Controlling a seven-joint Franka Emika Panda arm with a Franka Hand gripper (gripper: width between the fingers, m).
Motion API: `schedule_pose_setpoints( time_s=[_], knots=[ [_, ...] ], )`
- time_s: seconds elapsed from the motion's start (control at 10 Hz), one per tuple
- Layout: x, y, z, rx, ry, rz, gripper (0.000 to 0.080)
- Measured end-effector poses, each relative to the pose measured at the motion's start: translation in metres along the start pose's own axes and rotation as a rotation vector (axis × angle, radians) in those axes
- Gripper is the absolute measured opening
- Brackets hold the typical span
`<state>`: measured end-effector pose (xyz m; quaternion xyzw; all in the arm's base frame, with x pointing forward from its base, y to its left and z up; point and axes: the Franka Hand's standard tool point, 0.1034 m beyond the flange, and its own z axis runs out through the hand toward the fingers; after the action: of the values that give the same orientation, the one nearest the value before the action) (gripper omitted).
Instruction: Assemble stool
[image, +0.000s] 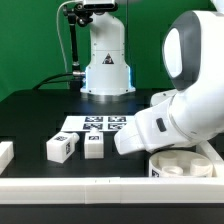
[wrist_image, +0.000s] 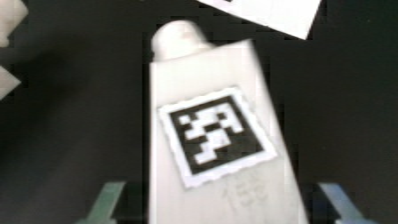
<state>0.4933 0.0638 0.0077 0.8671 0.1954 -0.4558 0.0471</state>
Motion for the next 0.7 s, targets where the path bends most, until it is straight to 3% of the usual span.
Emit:
schedule_pose_setpoints(
  time_s=[0.3,0.4,0.5,0.6,0.7],
  knots=[
    [-0.001,0.000,-0.003,0.023,0.010,0.004,0.0326],
    [-0.005,-0.002,-0.008,0.047,0.010,0.005,0.0326],
    [-0.014,-0.003,-0.020,0.108,0.015,0.002,0.0326],
    [-0.024,0.001,-0.032,0.133,0.028,0.006,0.0326],
    [-0.034,0.002,-0.044,0.131,0.043,0.010,0.0327]
  ],
)
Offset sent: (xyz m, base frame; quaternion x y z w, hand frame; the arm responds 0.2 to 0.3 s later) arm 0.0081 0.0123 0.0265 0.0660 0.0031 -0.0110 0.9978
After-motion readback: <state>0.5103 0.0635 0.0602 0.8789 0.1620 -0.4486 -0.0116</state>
